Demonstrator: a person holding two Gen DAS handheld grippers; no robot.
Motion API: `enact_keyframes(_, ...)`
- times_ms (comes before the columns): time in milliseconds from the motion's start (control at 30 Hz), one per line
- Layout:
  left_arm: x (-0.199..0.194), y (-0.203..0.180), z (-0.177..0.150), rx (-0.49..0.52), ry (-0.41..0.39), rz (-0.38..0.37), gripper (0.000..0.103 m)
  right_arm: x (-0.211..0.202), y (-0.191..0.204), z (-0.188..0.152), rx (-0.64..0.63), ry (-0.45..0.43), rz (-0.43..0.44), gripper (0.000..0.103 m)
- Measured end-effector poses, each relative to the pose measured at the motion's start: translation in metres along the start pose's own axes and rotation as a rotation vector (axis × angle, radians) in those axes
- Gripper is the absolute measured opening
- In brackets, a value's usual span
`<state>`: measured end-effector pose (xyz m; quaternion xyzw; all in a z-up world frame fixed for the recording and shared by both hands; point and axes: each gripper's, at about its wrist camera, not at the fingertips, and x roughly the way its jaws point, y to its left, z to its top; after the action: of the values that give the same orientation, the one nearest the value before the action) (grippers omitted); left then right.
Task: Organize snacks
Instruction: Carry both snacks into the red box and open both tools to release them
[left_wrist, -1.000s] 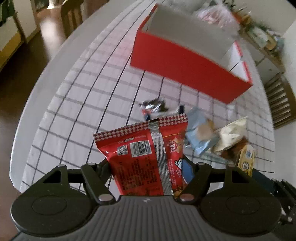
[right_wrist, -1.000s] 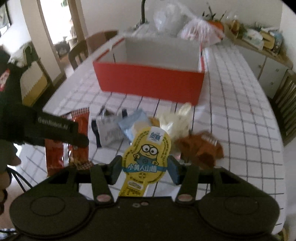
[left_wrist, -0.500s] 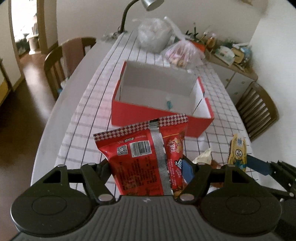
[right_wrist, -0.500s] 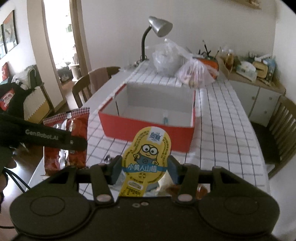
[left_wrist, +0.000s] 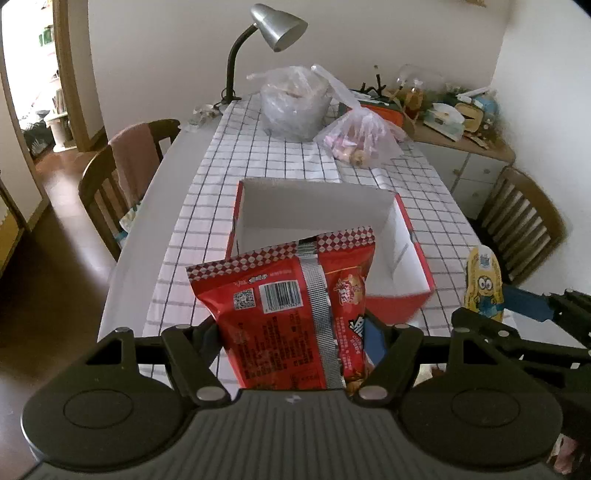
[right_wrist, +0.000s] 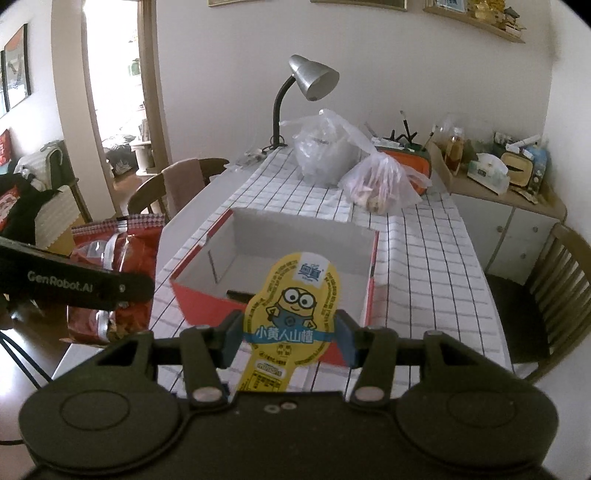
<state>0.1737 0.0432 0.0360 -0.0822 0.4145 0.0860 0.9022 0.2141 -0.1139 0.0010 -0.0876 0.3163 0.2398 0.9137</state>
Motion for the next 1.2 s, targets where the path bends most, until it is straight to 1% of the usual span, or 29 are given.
enact_keyframes(333, 0.061, -0.008, 0.056, 0.024, 0.035, 0.043, 0.073, 0.065, -0.031, 0.042, -0.026, 0.042, 0.027, 0.051)
enact_keyframes(633, 0.124, -0.001, 0.088, 0.022, 0.110, 0.070, 0.074, 0.132, -0.042, 0.060, -0.058, 0.105, 0.058, 0.051)
enact_keyframes(933, 0.189, -0.002, 0.101, 0.058, 0.205, 0.096, 0.074, 0.196, -0.045, 0.059, -0.099, 0.202, 0.071, 0.051)
enact_keyframes(1000, 0.202, -0.004, 0.101, 0.070, 0.232, 0.098, 0.074, 0.208, -0.045, 0.057, -0.110, 0.228, 0.085, 0.051)
enact_keyframes(1200, 0.237, -0.006, 0.098, 0.098, 0.307, 0.103, 0.074, 0.234, -0.040, 0.048, -0.138, 0.285, 0.089, 0.050)
